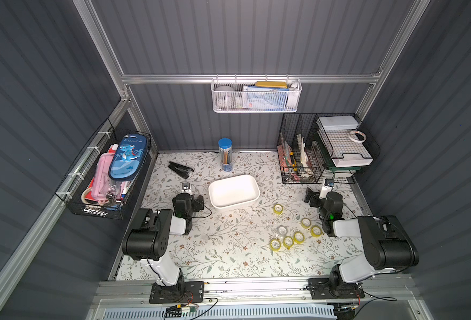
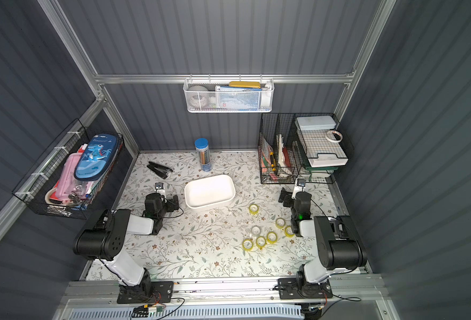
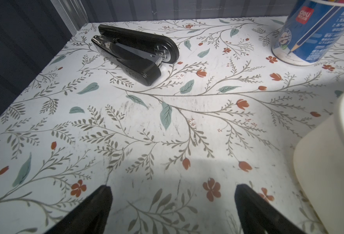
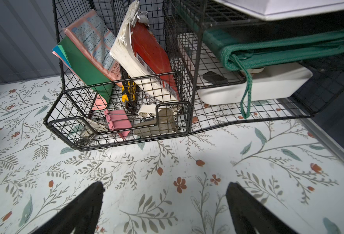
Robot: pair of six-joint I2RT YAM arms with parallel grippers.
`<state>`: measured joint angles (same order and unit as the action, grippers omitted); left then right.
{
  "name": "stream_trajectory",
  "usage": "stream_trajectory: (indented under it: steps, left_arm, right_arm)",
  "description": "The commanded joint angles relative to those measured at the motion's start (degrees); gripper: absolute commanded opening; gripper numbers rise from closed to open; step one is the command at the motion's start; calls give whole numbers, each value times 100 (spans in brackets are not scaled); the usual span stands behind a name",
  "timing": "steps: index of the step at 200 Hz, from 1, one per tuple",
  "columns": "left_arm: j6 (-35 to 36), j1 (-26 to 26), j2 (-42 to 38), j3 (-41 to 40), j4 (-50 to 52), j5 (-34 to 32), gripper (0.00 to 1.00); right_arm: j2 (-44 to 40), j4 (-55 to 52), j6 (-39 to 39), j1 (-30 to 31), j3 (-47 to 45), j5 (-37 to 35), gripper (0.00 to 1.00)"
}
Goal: Put the transparent tape into the storage box
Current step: Pick up the storage box at the center of the board.
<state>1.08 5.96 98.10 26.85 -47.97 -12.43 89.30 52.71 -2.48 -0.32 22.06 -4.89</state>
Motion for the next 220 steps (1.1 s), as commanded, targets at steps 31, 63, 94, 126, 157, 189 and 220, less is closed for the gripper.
stream_trajectory:
  steps: [31, 63, 94, 126, 157, 189, 220]
  left_arm:
    - [93, 11, -369, 553, 1015, -50, 99]
    - [51, 11, -840, 1004, 2041, -82, 99]
    - [-243, 11, -1258, 1691, 3345, -174, 99]
    - [-689, 20, -1537, 2693, 4979, -116, 99]
    - [-1017, 79, -1752, 3382, 6021, 329, 99]
    - [-1374, 713, -1489, 3944, 6842, 332, 99]
    - [-2217, 1003, -962, 3999, 7345, 456, 99]
  right_arm:
    - [-270, -356, -53, -11, 151, -208, 99]
    - [-997, -2455, -268, -12, 859, -324, 99]
    - [-1349, -5050, -1450, -12, 2021, -1085, 99]
    - [-1241, -7196, -2842, -116, 3141, -532, 99]
    - [-1262, -7285, -2510, -102, 3250, 1254, 99]
    - [-1249, -7966, -2117, 153, 3694, 1324, 99]
    - [-1271, -8297, -1983, 340, 3796, 1246, 99]
